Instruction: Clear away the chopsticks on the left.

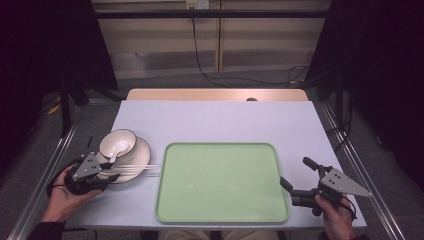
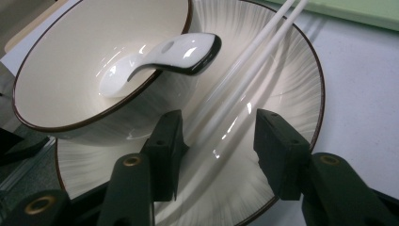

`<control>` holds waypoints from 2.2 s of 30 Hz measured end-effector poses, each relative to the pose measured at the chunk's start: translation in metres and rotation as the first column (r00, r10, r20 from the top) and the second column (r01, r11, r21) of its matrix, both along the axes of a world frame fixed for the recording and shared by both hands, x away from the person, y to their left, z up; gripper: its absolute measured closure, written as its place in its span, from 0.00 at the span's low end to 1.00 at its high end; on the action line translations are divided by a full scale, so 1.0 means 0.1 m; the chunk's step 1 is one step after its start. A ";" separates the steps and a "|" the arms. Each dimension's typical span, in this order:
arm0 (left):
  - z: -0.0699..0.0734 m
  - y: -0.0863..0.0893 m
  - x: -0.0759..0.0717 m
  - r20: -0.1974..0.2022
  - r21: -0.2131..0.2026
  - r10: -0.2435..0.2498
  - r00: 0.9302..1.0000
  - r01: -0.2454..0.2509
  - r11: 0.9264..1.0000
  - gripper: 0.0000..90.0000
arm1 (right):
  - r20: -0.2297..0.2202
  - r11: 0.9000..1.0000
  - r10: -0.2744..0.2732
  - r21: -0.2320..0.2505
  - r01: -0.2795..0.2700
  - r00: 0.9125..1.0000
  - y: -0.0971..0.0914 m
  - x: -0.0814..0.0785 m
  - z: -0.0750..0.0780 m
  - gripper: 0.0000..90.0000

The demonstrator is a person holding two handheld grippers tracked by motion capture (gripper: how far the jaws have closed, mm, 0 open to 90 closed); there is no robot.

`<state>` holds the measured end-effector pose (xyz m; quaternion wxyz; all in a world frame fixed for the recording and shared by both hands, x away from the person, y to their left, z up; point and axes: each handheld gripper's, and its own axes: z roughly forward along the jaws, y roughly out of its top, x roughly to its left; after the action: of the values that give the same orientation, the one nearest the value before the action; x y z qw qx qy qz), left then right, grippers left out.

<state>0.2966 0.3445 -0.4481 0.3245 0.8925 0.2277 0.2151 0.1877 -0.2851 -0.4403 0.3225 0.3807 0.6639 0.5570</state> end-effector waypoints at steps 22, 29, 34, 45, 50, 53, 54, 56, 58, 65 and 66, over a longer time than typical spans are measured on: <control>0.04 -0.11 0.07 -0.087 0.114 -0.039 0.995 0.049 0.992 0.70 | -0.007 1.000 -0.001 0.007 0.001 1.000 0.00 0.00 0.00 0.01; 0.05 -0.14 0.08 -0.110 0.119 -0.063 0.992 0.076 0.990 0.80 | -0.010 1.000 -0.002 0.011 0.002 1.000 0.00 0.00 0.00 0.01; 0.05 -0.14 0.08 -0.114 0.122 -0.080 0.990 0.094 0.988 0.91 | -0.008 1.000 -0.004 0.013 0.004 1.000 -0.01 0.00 0.00 0.01; 0.05 -0.14 0.08 -0.124 0.111 -0.106 0.987 0.120 0.986 0.94 | -0.006 1.000 -0.006 0.013 0.006 1.000 -0.01 0.00 0.00 0.01; 0.05 -0.12 0.07 -0.126 0.096 -0.098 0.987 0.110 0.989 0.94 | -0.004 1.000 -0.002 0.012 0.002 1.000 -0.01 0.01 0.00 0.01; 0.05 -0.11 0.07 -0.121 0.086 -0.082 0.989 0.092 0.992 0.95 | -0.005 1.000 -0.002 0.012 0.002 1.000 -0.01 0.01 0.00 0.01; 0.05 -0.11 0.07 -0.135 0.076 -0.086 0.987 0.097 0.992 0.95 | -0.004 1.000 -0.003 0.012 0.004 1.000 -0.01 0.01 0.00 0.01; 0.05 -0.11 0.07 -0.133 0.072 -0.084 0.988 0.094 0.993 0.95 | -0.004 1.000 -0.003 0.012 0.004 1.000 -0.01 0.01 0.00 0.01; 0.06 -0.11 0.06 -0.139 0.068 -0.083 0.987 0.094 0.993 0.95 | -0.003 1.000 -0.004 0.011 0.004 1.000 -0.01 0.01 0.00 0.01; 0.12 -0.11 0.04 -0.138 0.015 -0.046 0.989 0.049 0.999 0.95 | -0.006 1.000 -0.001 0.012 0.001 1.000 -0.01 0.01 0.00 0.01; 0.13 -0.11 0.04 -0.143 0.009 -0.050 0.988 0.051 0.999 0.95 | -0.006 1.000 0.000 0.012 0.000 1.000 -0.01 0.01 0.00 0.01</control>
<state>0.3008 0.3337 -0.4353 0.3072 0.9131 0.2264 0.1437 0.1885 -0.2863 -0.4406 0.3182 0.3844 0.6614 0.5600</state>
